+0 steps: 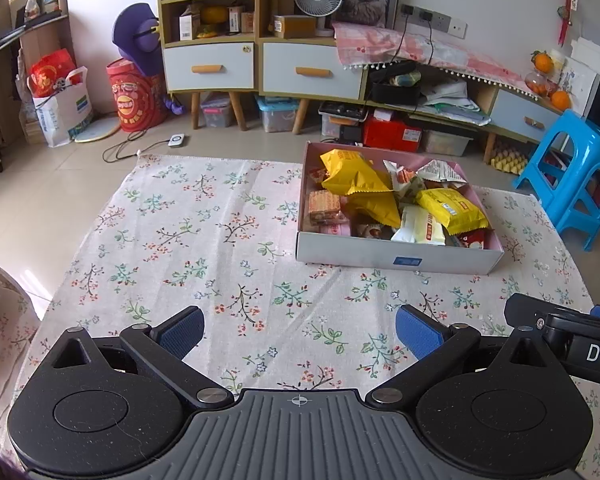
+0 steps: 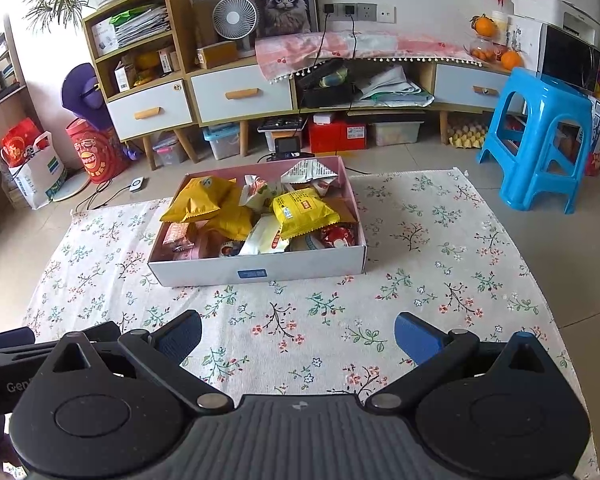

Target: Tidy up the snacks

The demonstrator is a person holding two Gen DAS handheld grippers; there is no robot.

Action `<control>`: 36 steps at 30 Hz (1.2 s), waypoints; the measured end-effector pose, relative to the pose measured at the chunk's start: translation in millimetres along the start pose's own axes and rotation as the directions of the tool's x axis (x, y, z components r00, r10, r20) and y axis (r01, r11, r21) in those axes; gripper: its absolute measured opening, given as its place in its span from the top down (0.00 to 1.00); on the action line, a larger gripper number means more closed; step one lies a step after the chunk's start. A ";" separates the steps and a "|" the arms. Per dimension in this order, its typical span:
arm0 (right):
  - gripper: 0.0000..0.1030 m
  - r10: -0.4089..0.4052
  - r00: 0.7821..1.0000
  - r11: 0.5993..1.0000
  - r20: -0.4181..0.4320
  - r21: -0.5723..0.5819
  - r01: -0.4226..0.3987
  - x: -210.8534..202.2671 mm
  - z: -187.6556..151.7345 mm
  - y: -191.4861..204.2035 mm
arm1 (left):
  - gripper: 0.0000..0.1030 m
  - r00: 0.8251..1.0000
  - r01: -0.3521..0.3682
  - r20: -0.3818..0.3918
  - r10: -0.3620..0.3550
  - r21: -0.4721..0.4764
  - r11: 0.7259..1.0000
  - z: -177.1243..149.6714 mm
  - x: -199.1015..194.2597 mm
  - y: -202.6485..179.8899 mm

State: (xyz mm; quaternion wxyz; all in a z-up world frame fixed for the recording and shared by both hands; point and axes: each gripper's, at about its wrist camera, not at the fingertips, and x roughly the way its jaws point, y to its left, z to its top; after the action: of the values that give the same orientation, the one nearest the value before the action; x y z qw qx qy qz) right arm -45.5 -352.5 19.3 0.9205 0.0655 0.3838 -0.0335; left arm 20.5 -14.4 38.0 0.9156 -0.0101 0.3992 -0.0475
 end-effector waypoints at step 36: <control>0.09 -0.001 1.000 1.000 -0.002 0.003 0.001 0.6 -0.3 0.6 | 0.00 1.000 -0.003 -0.008 0.003 0.001 1.000 -3.4 1.8 3.4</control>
State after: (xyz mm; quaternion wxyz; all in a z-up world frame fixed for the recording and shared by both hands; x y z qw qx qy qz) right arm -45.2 -351.9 18.7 0.9199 0.0664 0.3850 -0.0346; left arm 19.5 -11.1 34.2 0.9142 -0.0087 0.4026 -0.0462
